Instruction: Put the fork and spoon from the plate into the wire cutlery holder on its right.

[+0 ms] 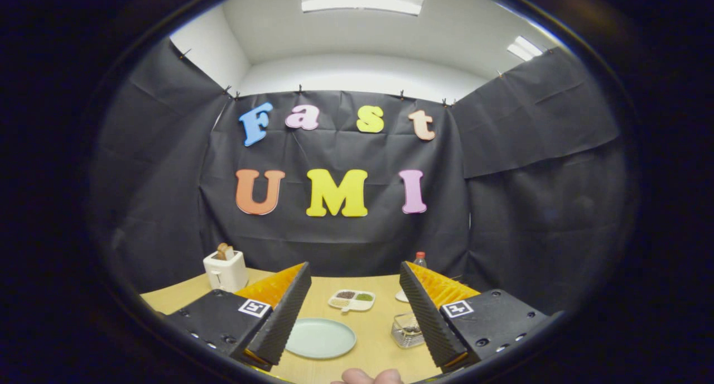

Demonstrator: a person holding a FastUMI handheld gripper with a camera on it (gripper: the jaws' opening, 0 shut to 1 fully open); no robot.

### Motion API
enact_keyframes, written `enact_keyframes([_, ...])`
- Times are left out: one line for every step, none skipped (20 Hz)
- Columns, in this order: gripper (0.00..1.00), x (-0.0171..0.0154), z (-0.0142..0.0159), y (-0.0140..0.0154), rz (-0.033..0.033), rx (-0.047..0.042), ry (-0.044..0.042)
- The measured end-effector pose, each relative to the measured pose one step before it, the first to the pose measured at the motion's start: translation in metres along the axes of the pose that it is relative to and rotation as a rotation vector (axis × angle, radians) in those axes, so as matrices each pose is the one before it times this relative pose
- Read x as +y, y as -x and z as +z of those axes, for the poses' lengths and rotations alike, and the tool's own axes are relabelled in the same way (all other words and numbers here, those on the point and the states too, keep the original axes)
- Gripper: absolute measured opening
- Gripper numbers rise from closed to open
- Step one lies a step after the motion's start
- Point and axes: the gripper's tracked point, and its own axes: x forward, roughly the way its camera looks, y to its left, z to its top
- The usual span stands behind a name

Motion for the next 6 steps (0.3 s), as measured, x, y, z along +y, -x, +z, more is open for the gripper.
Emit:
enact_keyframes([0.95, 0.00043, -0.00081, 0.00037, 0.00136, -0.00069, 0.00055])
enact_keyframes([0.95, -0.00013, -0.00058, -0.00004, 0.00208, 0.00177, 0.0009])
enact_keyframes([0.95, -0.00093, -0.00126, -0.00072, 0.00004, 0.00253, 0.00038])
enact_keyframes([0.95, -0.00064, 0.00023, -0.00032, -0.00041, 0.00226, -0.00085])
enact_keyframes([0.95, 0.00069, -0.0016, -0.00035, 0.00204, 0.00465, -0.00391])
enact_keyframes([0.95, -0.00035, -0.00017, -0.00018, -0.00101, 0.00385, -0.005])
